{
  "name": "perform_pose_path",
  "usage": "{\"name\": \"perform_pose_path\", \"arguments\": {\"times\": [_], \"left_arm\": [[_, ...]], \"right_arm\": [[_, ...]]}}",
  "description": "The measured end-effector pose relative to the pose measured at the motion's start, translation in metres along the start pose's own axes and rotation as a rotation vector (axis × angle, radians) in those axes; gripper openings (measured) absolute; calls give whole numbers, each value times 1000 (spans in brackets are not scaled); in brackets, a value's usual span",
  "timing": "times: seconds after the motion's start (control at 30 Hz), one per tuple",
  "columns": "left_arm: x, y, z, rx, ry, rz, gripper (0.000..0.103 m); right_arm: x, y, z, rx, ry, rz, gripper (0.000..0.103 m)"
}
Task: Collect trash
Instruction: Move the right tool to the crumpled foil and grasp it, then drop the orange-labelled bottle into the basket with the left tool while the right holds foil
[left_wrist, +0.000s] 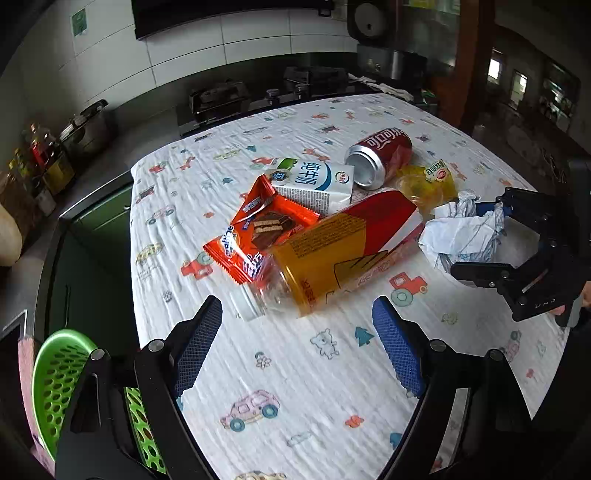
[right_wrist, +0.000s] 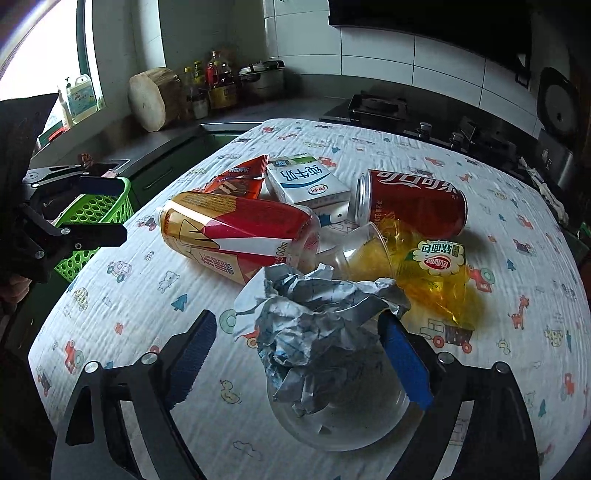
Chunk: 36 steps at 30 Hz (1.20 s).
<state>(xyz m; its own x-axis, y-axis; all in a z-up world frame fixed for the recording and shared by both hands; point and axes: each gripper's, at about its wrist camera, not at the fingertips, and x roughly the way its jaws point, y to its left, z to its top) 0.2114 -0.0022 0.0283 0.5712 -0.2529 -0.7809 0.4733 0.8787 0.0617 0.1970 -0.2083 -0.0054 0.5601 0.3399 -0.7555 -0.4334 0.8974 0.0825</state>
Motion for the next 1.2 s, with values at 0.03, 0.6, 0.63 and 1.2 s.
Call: {"name": "perform_pose_path", "arguments": {"times": [0.03, 0.6, 0.63, 1.2], "left_arm": [[4, -2, 4, 21, 3, -17, 83], [62, -42, 42, 378, 52, -124, 83], [64, -44, 43, 395, 54, -122, 83], [84, -60, 43, 517, 73, -109, 79]], "right_arm": [[2, -1, 0, 6, 4, 4, 82], [0, -25, -4, 104, 4, 67, 51], [-2, -25, -4, 107, 2, 71, 50], [-14, -35, -10, 163, -2, 123, 48]]}}
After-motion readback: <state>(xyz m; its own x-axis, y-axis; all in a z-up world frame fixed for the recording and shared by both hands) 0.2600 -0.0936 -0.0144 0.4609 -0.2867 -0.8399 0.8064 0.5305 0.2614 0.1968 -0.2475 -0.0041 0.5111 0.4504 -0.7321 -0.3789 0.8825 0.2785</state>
